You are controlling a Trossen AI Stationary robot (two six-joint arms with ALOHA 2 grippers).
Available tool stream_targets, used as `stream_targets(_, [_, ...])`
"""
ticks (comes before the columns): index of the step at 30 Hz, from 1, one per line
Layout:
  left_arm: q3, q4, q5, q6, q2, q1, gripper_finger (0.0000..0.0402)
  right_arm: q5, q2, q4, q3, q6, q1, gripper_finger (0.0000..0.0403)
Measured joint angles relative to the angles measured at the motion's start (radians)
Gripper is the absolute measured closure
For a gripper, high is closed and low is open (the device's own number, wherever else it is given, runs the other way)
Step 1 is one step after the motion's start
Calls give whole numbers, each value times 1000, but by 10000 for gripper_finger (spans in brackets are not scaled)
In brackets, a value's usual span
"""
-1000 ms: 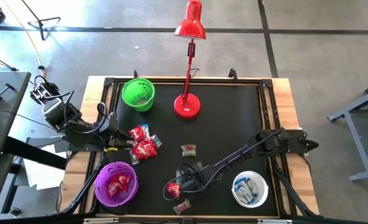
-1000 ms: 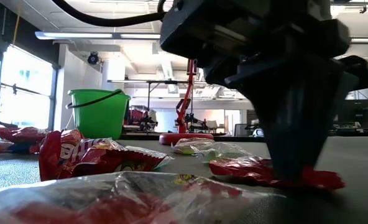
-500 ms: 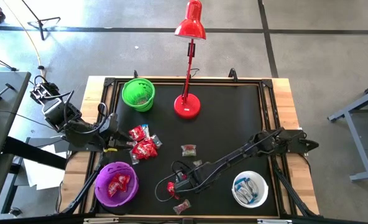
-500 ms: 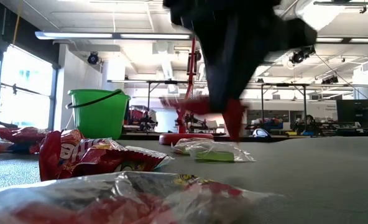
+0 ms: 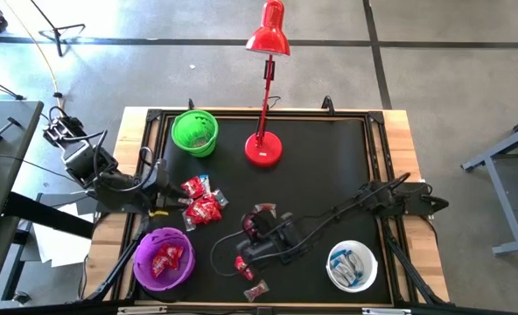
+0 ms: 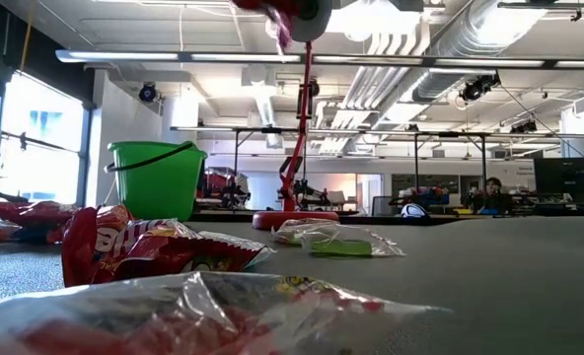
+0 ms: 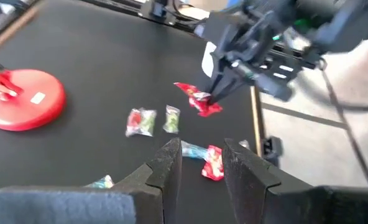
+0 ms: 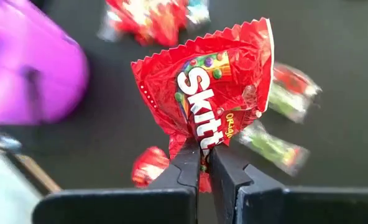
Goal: Sort candy
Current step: Put the red candy into the purple bucket
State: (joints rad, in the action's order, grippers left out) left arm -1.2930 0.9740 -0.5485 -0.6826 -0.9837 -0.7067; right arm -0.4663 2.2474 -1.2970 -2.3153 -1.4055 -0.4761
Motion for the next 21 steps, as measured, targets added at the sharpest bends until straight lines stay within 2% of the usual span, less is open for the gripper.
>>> stream_targets(4, [0,-6,-68,44,-16,0,298,-42,-5,50,-29,43,16,393])
stream_targets(8, [0,-44,-142,96,-32,0,298,-80,-8,190,-41,161,41,393])
stream_targets(13, [0,-131,-158,154,-40,0,298,-115,-12,271,-40,256,70,393])
stream_targets(18, [1,-182,-231,154,-46,0,298,-141,-12,422,-40,397,92,393])
stream_targets(21, [2,-188,-287,136,-61,0,298,-195,-12,524,-40,502,93,393])
